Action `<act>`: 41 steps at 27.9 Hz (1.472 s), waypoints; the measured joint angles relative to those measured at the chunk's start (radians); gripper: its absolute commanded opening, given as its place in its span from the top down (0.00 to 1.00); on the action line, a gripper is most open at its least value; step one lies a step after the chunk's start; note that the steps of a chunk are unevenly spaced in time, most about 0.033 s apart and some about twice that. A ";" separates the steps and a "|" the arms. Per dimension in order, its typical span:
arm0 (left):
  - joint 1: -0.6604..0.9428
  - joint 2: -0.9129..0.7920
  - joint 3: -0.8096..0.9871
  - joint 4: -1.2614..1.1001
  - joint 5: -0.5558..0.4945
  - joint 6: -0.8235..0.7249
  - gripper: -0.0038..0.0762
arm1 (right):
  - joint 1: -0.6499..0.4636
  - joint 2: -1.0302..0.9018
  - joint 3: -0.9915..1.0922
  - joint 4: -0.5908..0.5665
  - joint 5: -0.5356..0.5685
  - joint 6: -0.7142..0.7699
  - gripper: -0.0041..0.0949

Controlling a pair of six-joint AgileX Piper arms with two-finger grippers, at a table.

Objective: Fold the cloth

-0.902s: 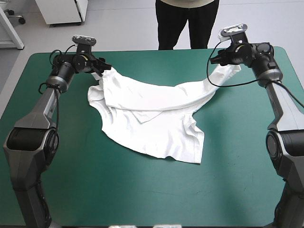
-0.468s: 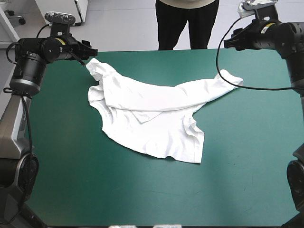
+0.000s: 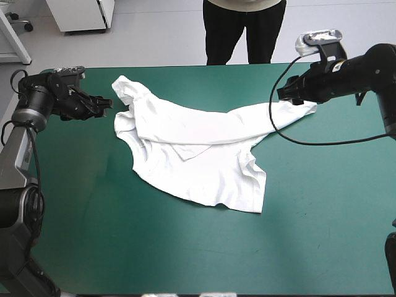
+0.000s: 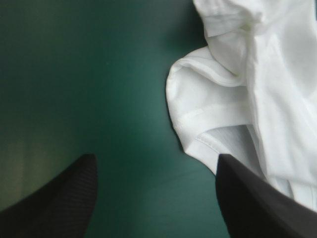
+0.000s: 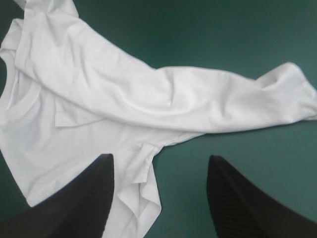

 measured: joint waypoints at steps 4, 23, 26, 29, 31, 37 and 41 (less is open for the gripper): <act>0.034 0.076 0.001 -0.089 -0.019 0.039 0.33 | 0.055 -0.002 0.108 -0.002 0.000 -0.011 0.44; -0.078 0.266 -0.006 0.022 -0.163 0.108 0.42 | 0.226 0.002 0.230 -0.115 -0.037 -0.003 0.44; -0.116 0.270 -0.014 0.094 -0.163 0.103 0.58 | 0.226 0.002 0.230 -0.119 -0.035 -0.003 0.44; -0.136 0.272 -0.015 0.126 -0.159 0.086 0.83 | 0.226 0.002 0.230 -0.136 -0.026 0.002 0.46; -0.141 0.272 -0.015 0.121 -0.157 0.084 0.96 | 0.226 0.002 0.230 -0.151 -0.017 0.004 0.50; -0.148 0.273 -0.015 0.111 -0.152 0.102 0.96 | 0.226 0.002 0.231 -0.203 -0.008 0.031 0.53; -0.148 0.273 -0.015 0.111 -0.149 0.107 0.96 | 0.280 0.000 0.285 -0.212 -0.010 0.041 0.53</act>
